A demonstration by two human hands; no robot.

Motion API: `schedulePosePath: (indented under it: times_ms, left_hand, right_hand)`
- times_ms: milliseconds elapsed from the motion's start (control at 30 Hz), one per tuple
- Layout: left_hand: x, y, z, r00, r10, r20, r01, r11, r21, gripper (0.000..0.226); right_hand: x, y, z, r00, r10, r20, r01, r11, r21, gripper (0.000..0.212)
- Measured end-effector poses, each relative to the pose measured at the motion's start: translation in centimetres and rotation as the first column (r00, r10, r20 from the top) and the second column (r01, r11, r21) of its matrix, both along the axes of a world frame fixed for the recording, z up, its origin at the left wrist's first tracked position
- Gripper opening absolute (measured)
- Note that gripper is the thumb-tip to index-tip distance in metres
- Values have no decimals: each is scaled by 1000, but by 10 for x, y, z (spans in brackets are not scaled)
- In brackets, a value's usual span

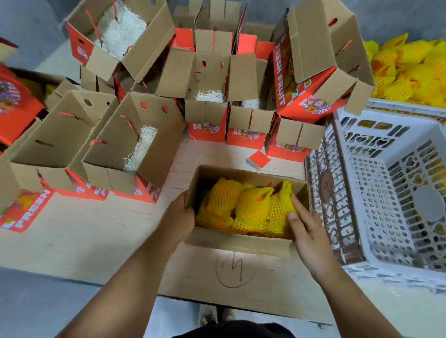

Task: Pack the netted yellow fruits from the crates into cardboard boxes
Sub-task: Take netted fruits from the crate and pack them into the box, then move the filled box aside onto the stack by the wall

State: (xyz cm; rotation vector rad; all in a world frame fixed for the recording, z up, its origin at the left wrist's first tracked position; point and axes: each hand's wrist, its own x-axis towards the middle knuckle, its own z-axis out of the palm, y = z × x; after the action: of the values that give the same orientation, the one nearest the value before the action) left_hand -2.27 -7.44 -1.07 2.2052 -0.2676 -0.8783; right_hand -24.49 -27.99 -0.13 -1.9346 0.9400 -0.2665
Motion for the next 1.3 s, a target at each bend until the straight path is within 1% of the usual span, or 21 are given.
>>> schedulePosePath:
  times_ms: [33,100,133,167,200,233,267,300,367,467,567,667,767,900,967,1033,1133,1167,1200,1267,1300]
  left_hand:
    - [-3,3,0,1000,-1,27,1,1000,20,43]
    - [-12,9,-1,997,15,72,-17,1000,20,44]
    - [-18,13,-1,997,27,69,-27,1000,-1,44]
    - [-24,18,-1,997,43,60,-42,999,-15,45]
    - [-30,23,-1,997,59,56,-58,998,-17,46]
    - [-36,27,-1,995,77,59,-76,997,-13,46]
    - [-42,31,0,992,102,69,-102,995,-12,47]
    - [-48,37,0,988,134,77,-133,991,-23,48]
    - [-58,46,6,978,198,67,-192,978,-82,47]
    - [-68,61,19,953,302,1,-298,943,-147,42]
    - [-76,78,33,914,402,-57,-406,902,-150,39]
    - [-80,99,54,882,462,-91,-471,869,-151,45]
    - [-82,121,87,892,447,-68,-452,870,-197,50]
    - [-74,158,124,860,510,-16,-498,831,-248,52]
    - [-64,178,142,843,537,38,-513,822,-247,44]
    - [-52,200,158,839,535,98,-499,829,-252,38]
    - [-28,234,182,827,545,136,-494,821,-285,22]
    - [-22,245,189,815,564,132,-505,804,-313,19]
    - [-9,262,199,802,582,138,-513,788,-341,22]
    - [1,270,212,807,575,139,-492,782,-383,26]
    - [11,281,219,809,572,138,-477,775,-416,21]
  right_hand:
    - [-1,1,1,997,-47,59,43,997,57,44]
    - [-3,1,2,976,-179,124,158,974,165,55]
    - [-4,0,1,968,-226,105,199,956,218,62]
    - [-3,-1,3,968,-244,66,220,941,257,64]
    - [1,-3,6,974,-225,12,214,941,262,57]
    - [5,-6,10,984,-172,-40,177,957,229,43]
    - [9,-8,14,992,-106,-71,117,977,176,37]
    - [13,-11,19,995,-54,-88,64,992,107,41]
    - [18,-14,27,995,18,-96,-14,999,50,48]
    - [19,-10,31,988,109,-105,-110,994,-3,39]
    - [19,-2,36,974,206,-95,-208,978,-19,29]
    - [29,5,54,961,268,-69,-270,963,-25,36]
    - [43,15,76,941,329,-79,-329,944,18,44]
    - [66,41,102,910,415,-2,-415,910,-1,40]
    - [82,57,115,901,433,27,-433,901,2,38]
    - [99,75,132,886,452,99,-454,891,0,39]
    - [128,102,154,853,490,177,-493,870,-33,45]
    - [136,112,162,851,489,190,-492,870,-33,47]
    - [154,126,169,850,481,214,-483,874,-47,48]
    - [165,133,182,852,468,236,-464,883,-76,48]
    - [176,145,188,852,455,258,-451,889,-78,48]
